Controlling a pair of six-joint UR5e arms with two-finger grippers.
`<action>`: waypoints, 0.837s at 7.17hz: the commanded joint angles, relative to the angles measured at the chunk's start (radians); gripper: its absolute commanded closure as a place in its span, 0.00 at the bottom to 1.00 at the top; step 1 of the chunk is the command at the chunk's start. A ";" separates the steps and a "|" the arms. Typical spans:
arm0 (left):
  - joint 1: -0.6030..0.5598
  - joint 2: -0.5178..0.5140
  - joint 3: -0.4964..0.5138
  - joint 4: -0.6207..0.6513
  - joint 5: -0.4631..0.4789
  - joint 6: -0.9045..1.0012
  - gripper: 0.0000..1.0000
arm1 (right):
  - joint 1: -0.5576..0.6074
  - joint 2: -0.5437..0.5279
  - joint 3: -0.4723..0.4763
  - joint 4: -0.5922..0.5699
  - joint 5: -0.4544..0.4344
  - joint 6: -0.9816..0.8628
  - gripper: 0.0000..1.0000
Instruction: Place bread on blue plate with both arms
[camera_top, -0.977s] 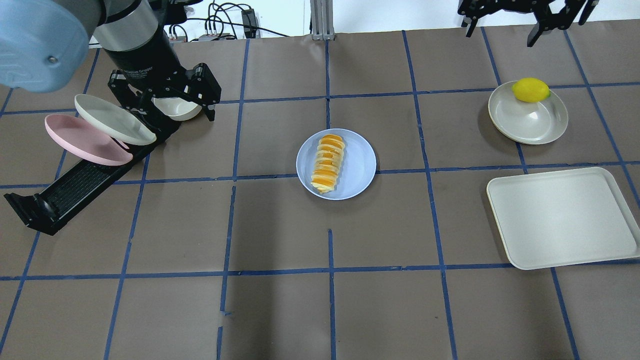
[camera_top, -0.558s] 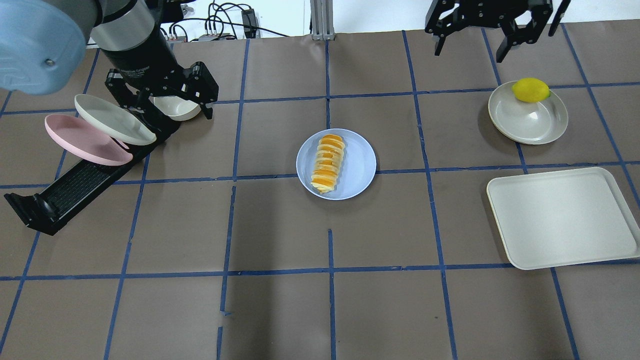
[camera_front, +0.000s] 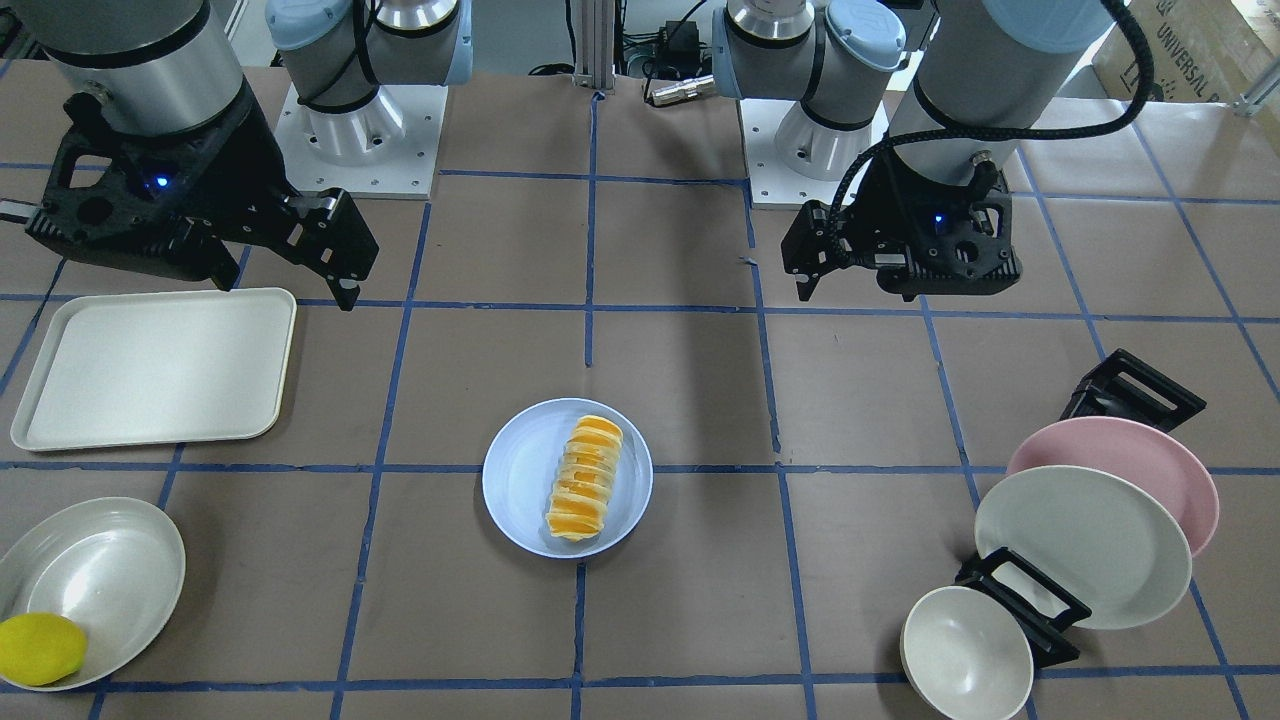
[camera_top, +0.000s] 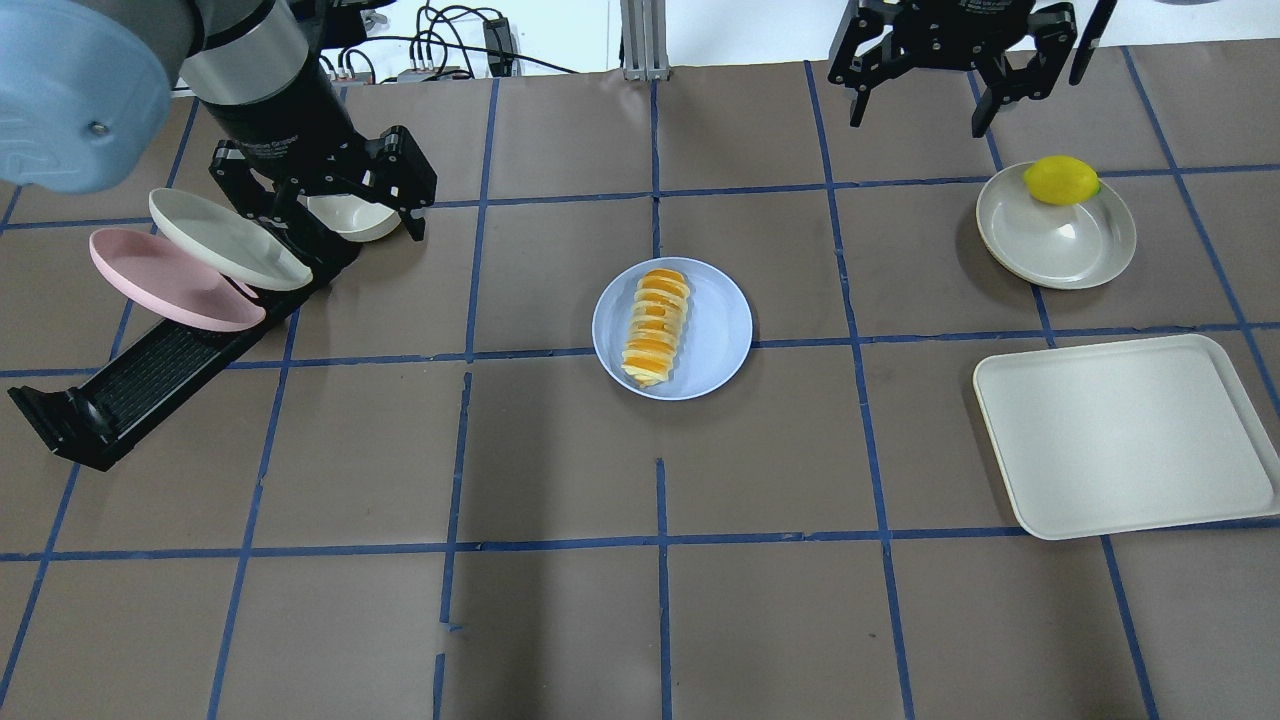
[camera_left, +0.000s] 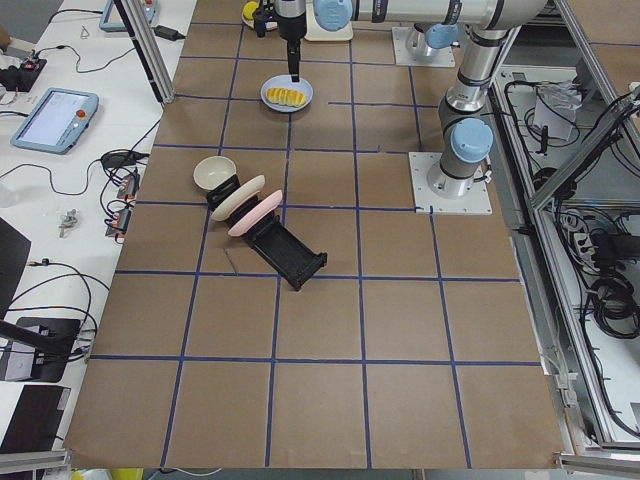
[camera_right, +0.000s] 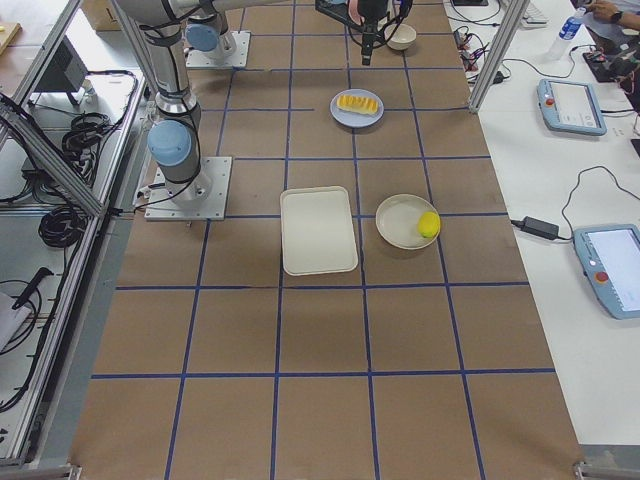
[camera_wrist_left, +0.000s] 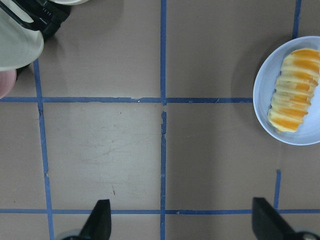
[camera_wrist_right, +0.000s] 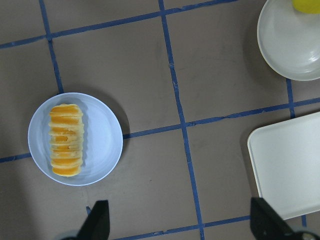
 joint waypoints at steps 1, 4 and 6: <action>0.000 0.000 -0.002 0.000 0.000 0.000 0.00 | -0.019 0.001 0.001 -0.001 -0.021 -0.002 0.00; 0.000 0.003 -0.009 0.002 0.000 0.000 0.00 | -0.013 -0.001 0.003 0.007 -0.018 0.007 0.00; 0.000 0.003 -0.009 0.002 0.000 0.000 0.00 | -0.013 -0.002 0.003 0.008 -0.020 0.007 0.00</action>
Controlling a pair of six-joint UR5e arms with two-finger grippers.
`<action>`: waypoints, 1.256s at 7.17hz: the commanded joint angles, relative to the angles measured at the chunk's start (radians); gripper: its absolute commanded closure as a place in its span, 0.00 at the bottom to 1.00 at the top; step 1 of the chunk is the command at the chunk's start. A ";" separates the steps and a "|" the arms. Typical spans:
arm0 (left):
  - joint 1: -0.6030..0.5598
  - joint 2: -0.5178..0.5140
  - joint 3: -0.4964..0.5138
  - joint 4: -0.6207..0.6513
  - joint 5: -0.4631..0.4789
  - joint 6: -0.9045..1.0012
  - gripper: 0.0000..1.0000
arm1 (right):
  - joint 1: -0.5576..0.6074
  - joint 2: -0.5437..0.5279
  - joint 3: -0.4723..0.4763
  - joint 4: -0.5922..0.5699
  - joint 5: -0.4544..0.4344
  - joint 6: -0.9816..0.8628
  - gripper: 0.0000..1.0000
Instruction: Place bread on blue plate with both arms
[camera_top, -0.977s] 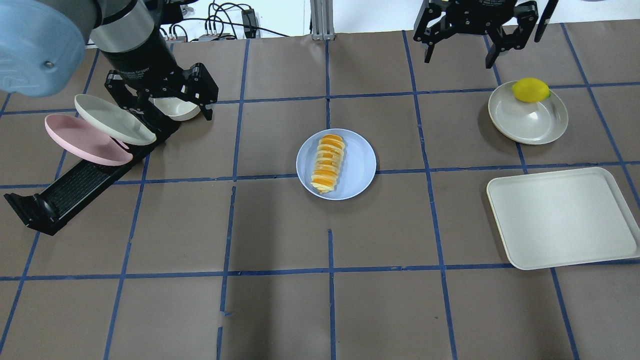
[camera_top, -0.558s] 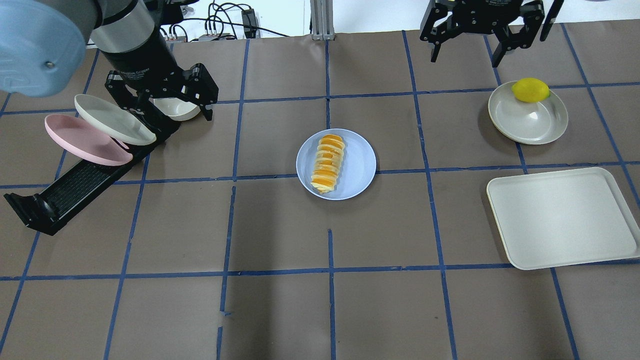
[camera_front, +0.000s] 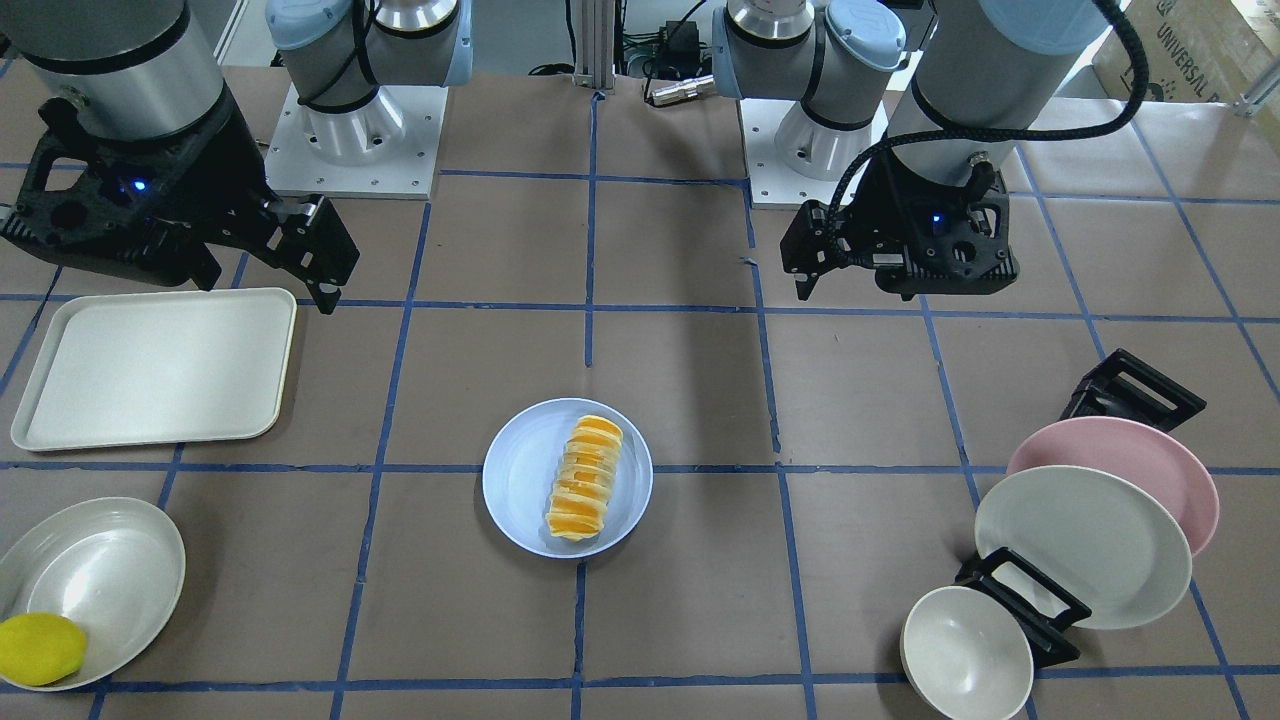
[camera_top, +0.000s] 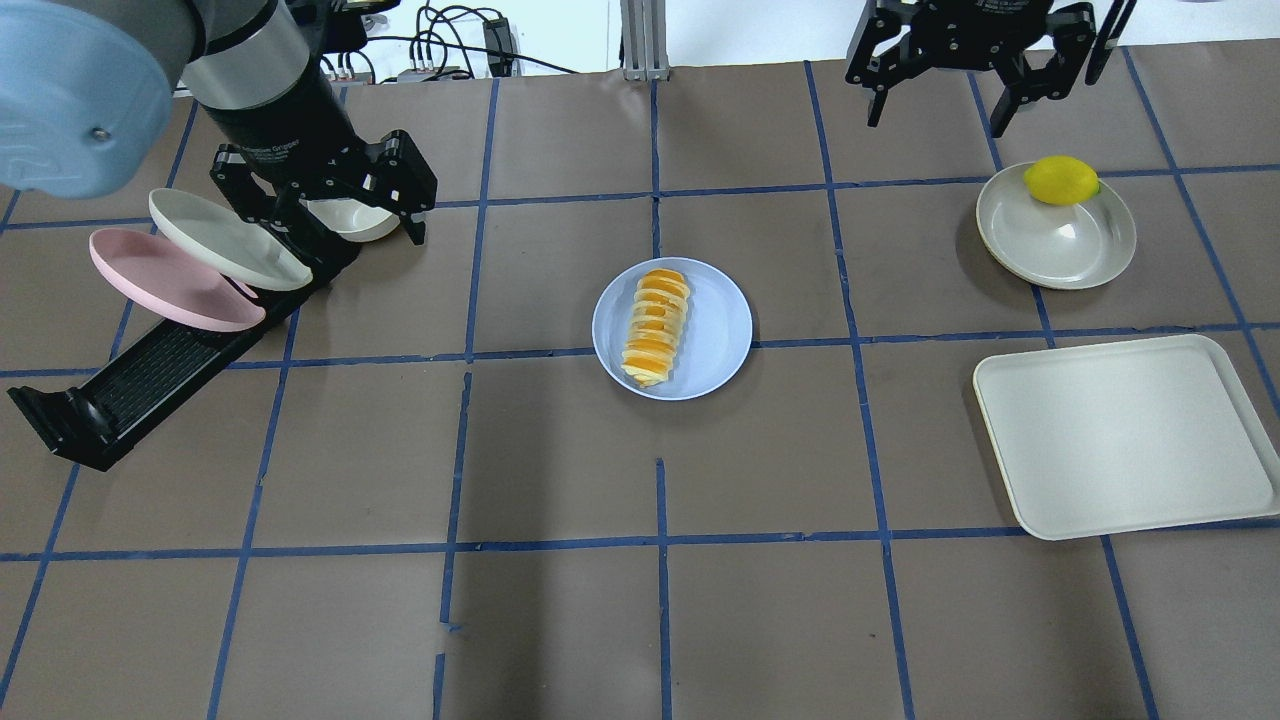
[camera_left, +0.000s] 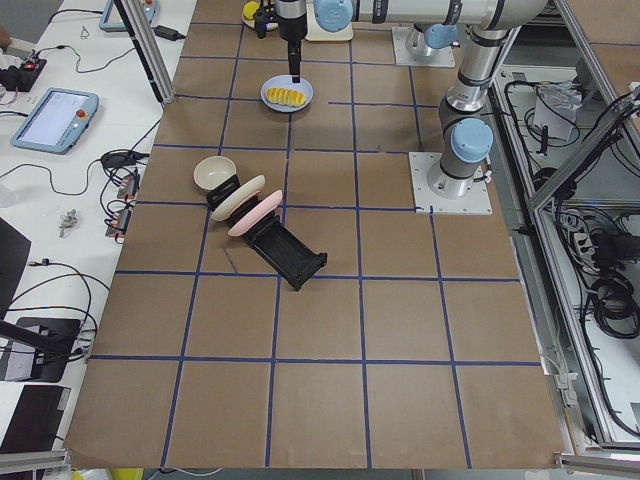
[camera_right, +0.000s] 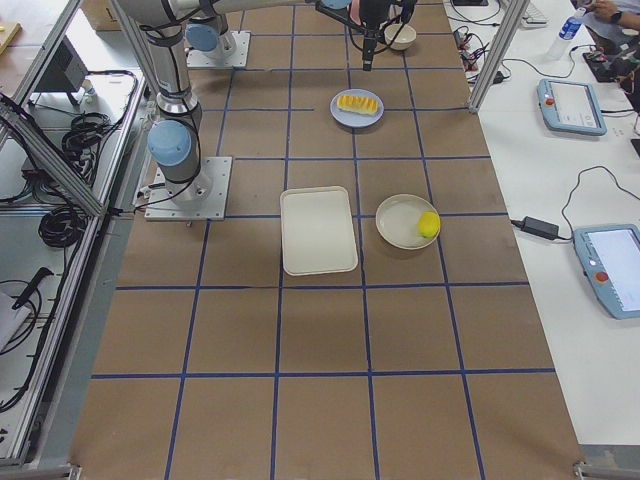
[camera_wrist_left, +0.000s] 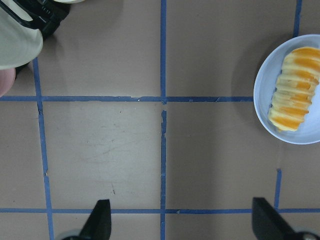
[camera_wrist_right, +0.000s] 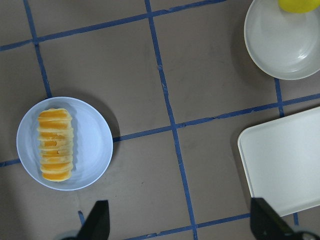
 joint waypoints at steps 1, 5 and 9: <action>0.000 0.000 -0.002 0.000 0.000 -0.002 0.00 | 0.000 0.000 -0.001 0.001 -0.001 0.000 0.00; 0.000 0.000 -0.002 0.000 0.000 -0.002 0.00 | 0.002 0.005 0.000 0.003 -0.001 0.000 0.00; 0.000 0.000 -0.004 0.000 0.000 -0.002 0.00 | 0.000 -0.001 0.002 0.018 0.002 -0.006 0.00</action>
